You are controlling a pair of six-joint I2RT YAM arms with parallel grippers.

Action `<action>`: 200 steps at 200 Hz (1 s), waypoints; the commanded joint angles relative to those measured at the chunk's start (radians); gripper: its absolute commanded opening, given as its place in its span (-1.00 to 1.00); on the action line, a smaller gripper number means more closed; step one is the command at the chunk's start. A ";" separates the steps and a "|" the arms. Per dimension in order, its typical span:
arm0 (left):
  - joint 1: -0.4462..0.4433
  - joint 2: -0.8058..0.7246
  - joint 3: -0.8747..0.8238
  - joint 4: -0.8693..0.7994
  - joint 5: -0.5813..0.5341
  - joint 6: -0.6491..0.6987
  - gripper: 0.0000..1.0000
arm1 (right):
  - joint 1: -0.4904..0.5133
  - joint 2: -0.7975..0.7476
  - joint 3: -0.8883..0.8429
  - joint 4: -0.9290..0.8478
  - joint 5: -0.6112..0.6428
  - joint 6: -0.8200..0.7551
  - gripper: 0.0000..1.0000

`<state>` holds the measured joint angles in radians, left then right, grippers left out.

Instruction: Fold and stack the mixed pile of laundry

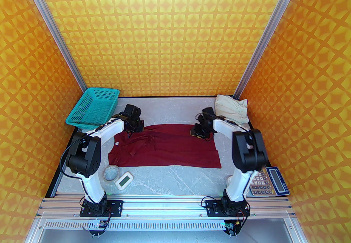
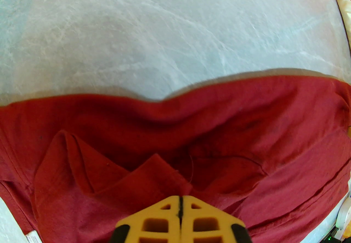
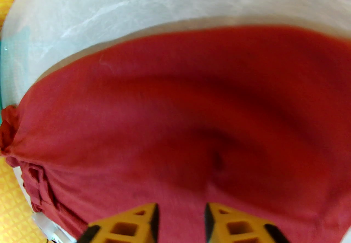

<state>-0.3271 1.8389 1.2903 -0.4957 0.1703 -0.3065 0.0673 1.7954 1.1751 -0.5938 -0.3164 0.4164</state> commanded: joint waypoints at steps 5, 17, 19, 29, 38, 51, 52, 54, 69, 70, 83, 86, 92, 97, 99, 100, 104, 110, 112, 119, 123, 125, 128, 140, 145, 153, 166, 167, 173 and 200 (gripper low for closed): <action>-0.032 -0.029 -0.041 0.034 0.020 -0.013 -1.00 | -0.105 -0.063 -0.070 0.022 -0.006 0.103 -0.20; -0.042 -0.026 -0.043 0.039 0.021 -0.021 -1.00 | -0.140 -0.073 -0.096 0.028 -0.007 0.125 -0.15; -0.042 -0.026 -0.044 0.041 0.022 -0.022 -1.00 | -0.146 -0.074 -0.101 0.032 -0.010 0.130 -0.15; -0.048 -0.023 -0.045 0.046 0.024 -0.026 -1.00 | -0.167 -0.075 -0.117 0.047 -0.022 0.150 -0.12; -0.052 -0.018 -0.044 0.050 0.025 -0.028 -1.00 | -0.176 -0.072 -0.124 0.059 -0.029 0.162 -0.10; -0.055 -0.010 -0.041 0.052 0.026 -0.031 -1.00 | -0.180 -0.051 -0.129 0.089 -0.044 0.182 -0.09; -0.055 -0.009 -0.041 0.050 0.026 -0.030 -1.00 | -0.180 -0.051 -0.129 0.089 -0.044 0.182 -0.09; -0.055 -0.008 -0.041 0.051 0.026 -0.030 -1.00 | -0.181 -0.047 -0.129 0.090 -0.048 0.186 -0.09; -0.056 -0.006 -0.041 0.052 0.026 -0.032 -1.00 | -0.181 -0.016 -0.130 0.127 -0.082 0.213 -0.11; -0.055 -0.006 -0.041 0.052 0.026 -0.032 -1.00 | -0.180 -0.014 -0.130 0.131 -0.084 0.215 -0.11; -0.056 -0.007 -0.043 0.053 0.026 -0.032 -1.00 | -0.181 0.007 -0.129 0.159 -0.097 0.231 -0.18; -0.055 -0.007 -0.043 0.053 0.026 -0.032 -1.00 | -0.180 0.011 -0.127 0.160 -0.096 0.231 -0.20; -0.054 -0.007 -0.043 0.052 0.026 -0.032 -1.00 | -0.181 0.016 -0.120 0.157 -0.087 0.229 -0.25; -0.055 -0.007 -0.043 0.053 0.026 -0.032 -1.00 | -0.181 0.017 -0.116 0.153 -0.076 0.225 -0.29; -0.055 -0.006 -0.043 0.052 0.026 -0.032 -1.00 | -0.181 0.019 -0.112 0.151 -0.071 0.223 -0.31; -0.055 -0.007 -0.043 0.052 0.026 -0.032 -1.00 | -0.181 0.019 -0.111 0.149 -0.068 0.222 -0.32; -0.055 -0.006 -0.042 0.051 0.026 -0.031 -1.00 | -0.181 0.020 -0.105 0.142 -0.056 0.217 -0.36; -0.056 -0.006 -0.039 0.050 0.026 -0.033 -1.00 | -0.181 0.021 -0.097 0.130 -0.038 0.207 -0.40; -0.056 -0.007 -0.038 0.050 0.026 -0.033 -1.00 | -0.180 0.021 -0.096 0.126 -0.031 0.204 -0.42; -0.055 -0.007 -0.038 0.050 0.026 -0.033 -1.00 | -0.181 0.019 -0.087 0.112 -0.009 0.191 -0.51; -0.055 -0.008 -0.036 0.051 0.026 -0.035 -1.00 | -0.180 0.018 -0.083 0.106 0.003 0.185 -0.56; -0.055 -0.008 -0.037 0.052 0.026 -0.035 -1.00 | -0.181 0.016 -0.081 0.103 0.010 0.182 -0.59; -0.055 -0.010 -0.037 0.052 0.026 -0.037 -1.00 | -0.180 0.015 -0.079 0.100 0.019 0.177 -0.63; -0.055 -0.012 -0.036 0.054 0.026 -0.039 -1.00 | -0.181 0.011 -0.074 0.090 0.043 0.166 -0.79; -0.056 -0.012 -0.035 0.054 0.026 -0.038 -1.00 | -0.180 0.011 -0.071 0.086 0.049 0.160 -0.87; -0.056 -0.012 -0.033 0.053 0.026 -0.039 -1.00 | -0.180 0.006 -0.070 0.084 0.053 0.155 -0.99; -0.056 -0.013 -0.033 0.054 0.025 -0.039 -1.00 | -0.181 -0.005 -0.070 0.075 0.058 0.147 -1.00; -0.056 -0.013 -0.033 0.054 0.026 -0.040 -1.00 | -0.180 -0.007 -0.071 0.075 0.059 0.147 -1.00; -0.057 -0.012 -0.033 0.053 0.026 -0.040 -1.00 | -0.181 -0.017 -0.072 0.074 0.063 0.145 -1.00; -0.056 -0.012 -0.032 0.050 0.026 -0.037 -1.00 | -0.182 -0.047 -0.068 0.031 0.066 0.130 -0.95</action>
<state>-0.3798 1.8389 1.2545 -0.4526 0.1745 -0.3367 -0.1173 1.7950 1.0855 -0.5087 -0.2787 0.5743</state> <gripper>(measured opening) 0.024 0.028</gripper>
